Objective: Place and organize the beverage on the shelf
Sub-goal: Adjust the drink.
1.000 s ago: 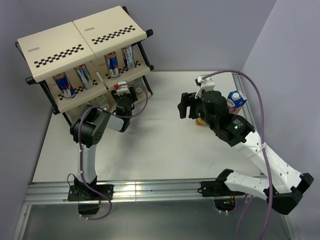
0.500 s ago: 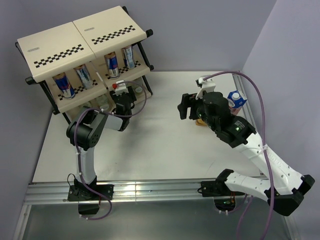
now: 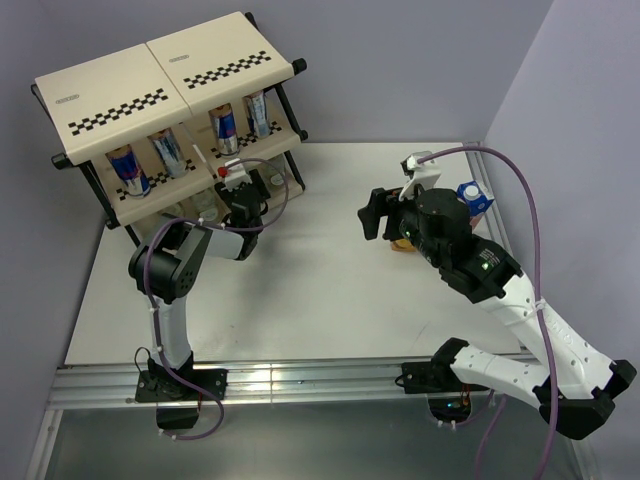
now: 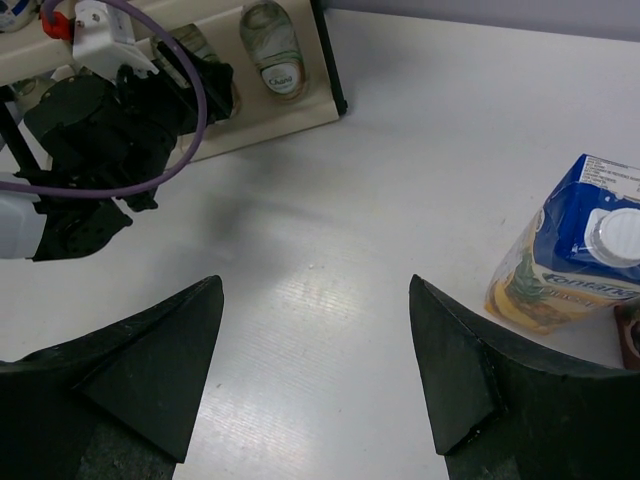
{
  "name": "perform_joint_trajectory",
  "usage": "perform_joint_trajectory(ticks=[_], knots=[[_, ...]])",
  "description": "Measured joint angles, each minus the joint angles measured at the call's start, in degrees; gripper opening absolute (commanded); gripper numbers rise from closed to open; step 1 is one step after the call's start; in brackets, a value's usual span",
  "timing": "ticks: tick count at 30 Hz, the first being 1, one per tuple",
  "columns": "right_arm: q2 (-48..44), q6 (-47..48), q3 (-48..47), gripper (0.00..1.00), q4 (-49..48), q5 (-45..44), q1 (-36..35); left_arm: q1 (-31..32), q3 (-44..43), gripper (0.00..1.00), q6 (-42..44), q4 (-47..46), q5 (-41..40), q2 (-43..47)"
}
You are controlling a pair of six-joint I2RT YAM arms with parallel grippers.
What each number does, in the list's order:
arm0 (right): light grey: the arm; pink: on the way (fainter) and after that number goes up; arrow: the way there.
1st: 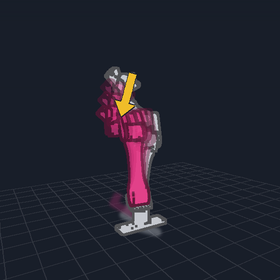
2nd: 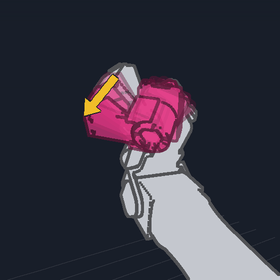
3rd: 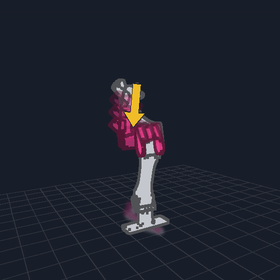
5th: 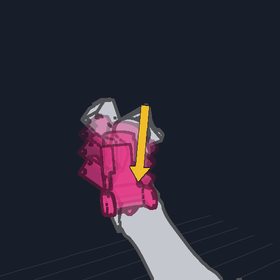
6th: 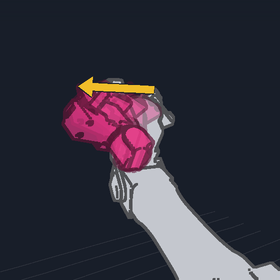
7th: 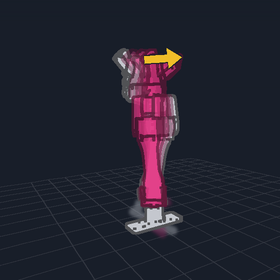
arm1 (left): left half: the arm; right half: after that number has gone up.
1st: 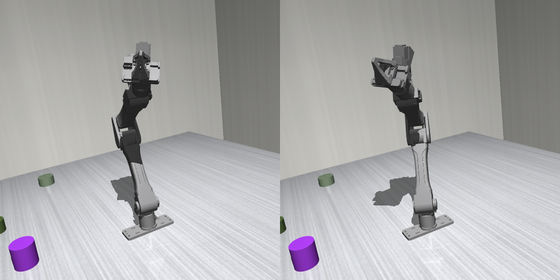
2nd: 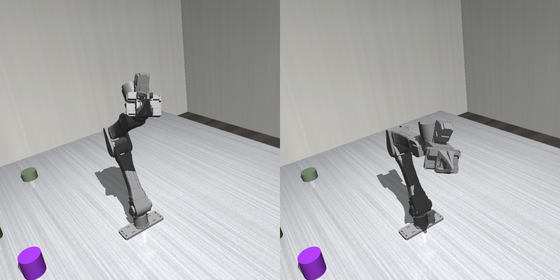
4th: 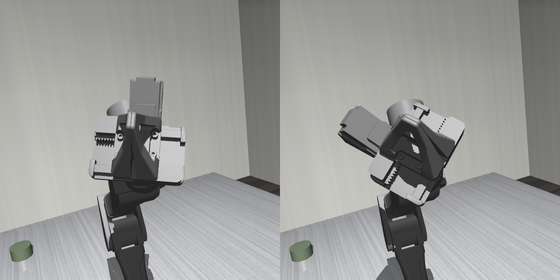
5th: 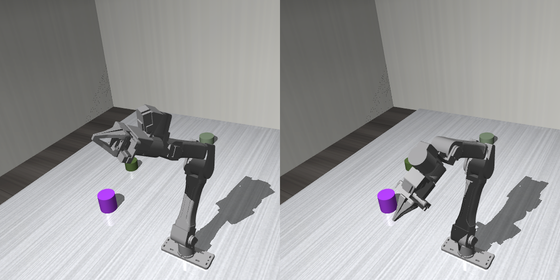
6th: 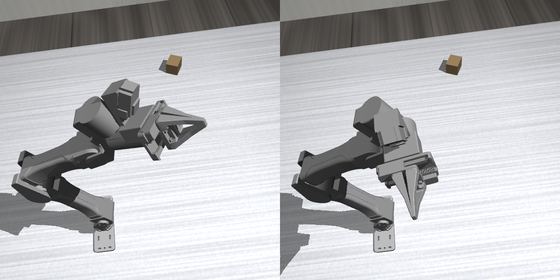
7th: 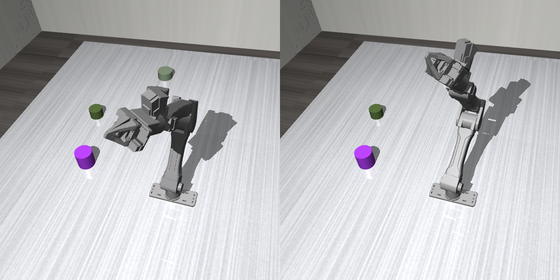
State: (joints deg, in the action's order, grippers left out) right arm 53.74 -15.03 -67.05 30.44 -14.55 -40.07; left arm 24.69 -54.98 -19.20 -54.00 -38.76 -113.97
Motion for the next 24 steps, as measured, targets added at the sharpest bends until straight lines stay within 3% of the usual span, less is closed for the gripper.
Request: perform_joint_trajectory(ticks=[12,19,24], knots=[[0.09,1.4,0.09,0.83,0.0,2.27,0.0,0.17,1.88,0.0,0.09,2.78,6.58,2.58],[0.46,2.32,0.09,0.93,0.07,3.98,0.0,4.26,5.16,0.0,0.5,4.72,11.65,4.92],[1.38,2.71,0.09,0.96,0.04,4.98,0.0,7.37,9.73,0.0,0.39,6.19,15.65,6.19]])
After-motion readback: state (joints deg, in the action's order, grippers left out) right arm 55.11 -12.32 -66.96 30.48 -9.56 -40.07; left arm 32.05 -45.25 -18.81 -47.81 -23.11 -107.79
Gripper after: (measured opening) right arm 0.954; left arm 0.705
